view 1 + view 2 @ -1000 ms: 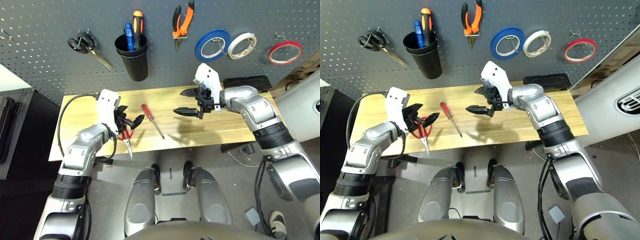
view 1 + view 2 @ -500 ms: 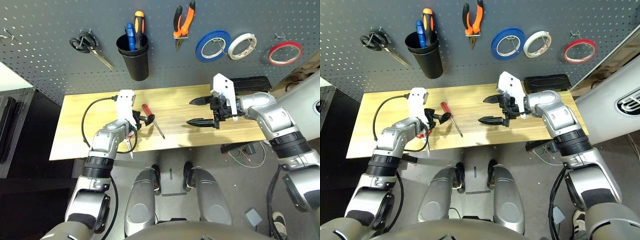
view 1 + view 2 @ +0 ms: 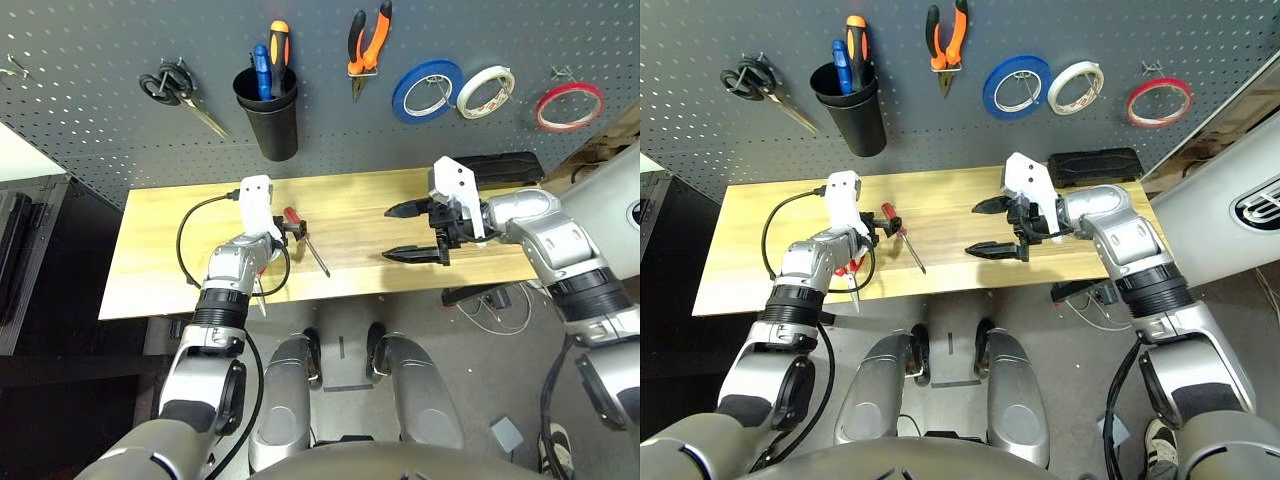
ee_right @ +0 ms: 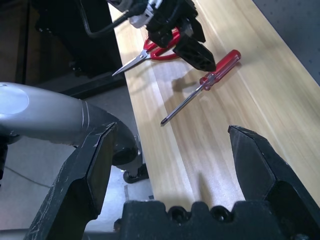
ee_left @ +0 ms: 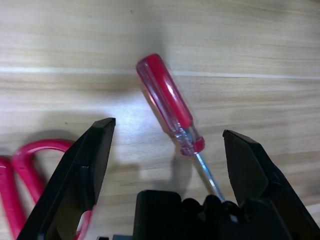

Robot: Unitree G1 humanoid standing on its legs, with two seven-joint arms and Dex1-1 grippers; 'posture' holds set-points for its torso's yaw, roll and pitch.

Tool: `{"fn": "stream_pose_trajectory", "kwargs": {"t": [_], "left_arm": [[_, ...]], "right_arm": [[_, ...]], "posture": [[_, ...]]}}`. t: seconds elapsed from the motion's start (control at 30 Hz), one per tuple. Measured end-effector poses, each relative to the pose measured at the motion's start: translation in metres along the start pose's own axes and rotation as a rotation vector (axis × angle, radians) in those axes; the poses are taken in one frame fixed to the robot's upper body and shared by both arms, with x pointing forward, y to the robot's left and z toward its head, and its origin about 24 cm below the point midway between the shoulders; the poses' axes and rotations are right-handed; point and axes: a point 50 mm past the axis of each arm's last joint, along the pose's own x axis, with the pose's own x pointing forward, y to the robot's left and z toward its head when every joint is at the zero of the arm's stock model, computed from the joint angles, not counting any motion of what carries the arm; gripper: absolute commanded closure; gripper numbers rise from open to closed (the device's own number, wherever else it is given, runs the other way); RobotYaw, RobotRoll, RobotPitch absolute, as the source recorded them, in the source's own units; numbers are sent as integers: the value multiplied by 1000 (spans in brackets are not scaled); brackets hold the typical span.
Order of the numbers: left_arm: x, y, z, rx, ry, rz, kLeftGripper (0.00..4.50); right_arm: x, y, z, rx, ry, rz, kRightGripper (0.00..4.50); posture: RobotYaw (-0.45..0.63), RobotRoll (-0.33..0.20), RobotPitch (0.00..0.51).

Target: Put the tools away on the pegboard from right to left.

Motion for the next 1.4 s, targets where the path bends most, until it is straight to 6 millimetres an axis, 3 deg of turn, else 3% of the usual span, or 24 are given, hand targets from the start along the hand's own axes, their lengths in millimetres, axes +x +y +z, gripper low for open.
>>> {"fn": "stream_pose_trajectory", "kwargs": {"t": [0.27, 0.6, 0.67, 0.93, 1.2, 1.4], "left_arm": [[13, -17, 5, -4, -2, 1, 0], [25, -14, -6, 6, 19, 79, 0], [27, -14, -5, 8, 9, 94, 564], [31, -18, -5, -9, -6, 107, 3616], [27, -24, 0, 8, -31, 47, 3650], [3, -19, 1, 43, -75, 1, 3651]], "right_arm": [[-1, 2, 1, -6, 4, 1, 30], [-4, 6, 2, 5, 11, -13, 30], [-5, 6, 1, 15, 9, -14, 0], [-10, 9, 1, 21, 22, -15, 0], [-19, 7, -3, 21, 48, -13, 0], [-25, 1, -7, 10, 60, -23, 0]], "posture": [[-62, 0, 291], [-85, 0, 297], [-89, 0, 299], [-92, 0, 309], [-63, 0, 305], [-31, 0, 298]]}}
